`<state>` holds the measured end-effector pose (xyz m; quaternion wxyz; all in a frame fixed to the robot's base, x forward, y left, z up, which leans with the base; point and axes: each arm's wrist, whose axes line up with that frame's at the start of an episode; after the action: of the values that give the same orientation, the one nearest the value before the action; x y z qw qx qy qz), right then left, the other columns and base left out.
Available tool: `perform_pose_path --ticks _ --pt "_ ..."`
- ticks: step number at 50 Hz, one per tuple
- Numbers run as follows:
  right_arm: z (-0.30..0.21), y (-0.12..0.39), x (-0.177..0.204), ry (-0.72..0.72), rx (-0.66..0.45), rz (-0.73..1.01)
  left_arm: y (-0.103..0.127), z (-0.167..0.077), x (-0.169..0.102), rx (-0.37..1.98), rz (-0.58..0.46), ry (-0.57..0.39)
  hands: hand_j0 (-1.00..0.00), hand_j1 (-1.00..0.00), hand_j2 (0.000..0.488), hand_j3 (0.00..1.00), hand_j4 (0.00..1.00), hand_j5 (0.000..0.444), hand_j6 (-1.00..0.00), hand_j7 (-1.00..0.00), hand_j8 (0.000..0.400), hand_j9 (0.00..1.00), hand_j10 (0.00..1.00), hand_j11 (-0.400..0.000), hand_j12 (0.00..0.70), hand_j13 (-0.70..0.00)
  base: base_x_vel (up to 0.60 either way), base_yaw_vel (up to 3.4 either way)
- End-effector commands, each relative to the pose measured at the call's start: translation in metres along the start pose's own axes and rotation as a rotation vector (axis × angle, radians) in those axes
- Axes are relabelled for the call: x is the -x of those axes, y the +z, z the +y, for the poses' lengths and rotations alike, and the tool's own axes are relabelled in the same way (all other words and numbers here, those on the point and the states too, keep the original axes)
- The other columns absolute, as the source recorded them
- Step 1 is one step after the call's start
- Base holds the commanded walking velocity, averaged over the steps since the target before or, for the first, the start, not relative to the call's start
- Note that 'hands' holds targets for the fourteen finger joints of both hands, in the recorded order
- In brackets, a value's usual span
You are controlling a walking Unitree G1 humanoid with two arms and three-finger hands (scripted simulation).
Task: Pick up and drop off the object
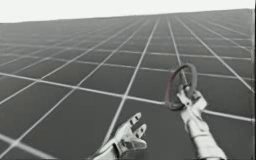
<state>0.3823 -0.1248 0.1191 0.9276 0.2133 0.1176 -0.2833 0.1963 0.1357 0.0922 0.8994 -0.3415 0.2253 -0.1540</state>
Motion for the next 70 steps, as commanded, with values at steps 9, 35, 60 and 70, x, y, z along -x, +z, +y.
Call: perform_pose_path --ticks 9,35,60,70 --pt "0.0129 0.0087 0.0062 0.039 -0.002 -0.037 0.0001 0.0031 0.003 0.014 -0.016 -0.004 0.0 0.0 0.0 1.0 1.0 0.0 0.0 0.0 0.0 1.0 1.0 -0.4 0.0 -0.7 0.58 -0.03" --pt "0.0129 0.0087 0.0062 0.039 -0.002 -0.037 0.0001 0.0031 0.003 0.014 -0.016 -0.004 0.0 0.0 0.0 1.0 1.0 0.0 0.0 0.0 0.0 1.0 1.0 -0.4 0.0 -0.7 0.58 0.03" --pt "0.0129 0.0087 0.0062 0.039 -0.002 -0.037 0.0001 0.0031 0.003 0.014 -0.016 -0.004 0.0 0.0 0.0 1.0 1.0 0.0 0.0 0.0 0.0 1.0 1.0 -0.4 0.0 -0.7 0.56 0.06" --pt "0.0129 0.0087 0.0062 0.039 -0.002 -0.037 0.0001 0.0031 0.003 0.014 -0.016 -0.004 0.0 0.0 0.0 1.0 1.0 0.0 0.0 0.0 0.0 1.0 1.0 -0.4 0.0 -0.7 0.55 0.09"
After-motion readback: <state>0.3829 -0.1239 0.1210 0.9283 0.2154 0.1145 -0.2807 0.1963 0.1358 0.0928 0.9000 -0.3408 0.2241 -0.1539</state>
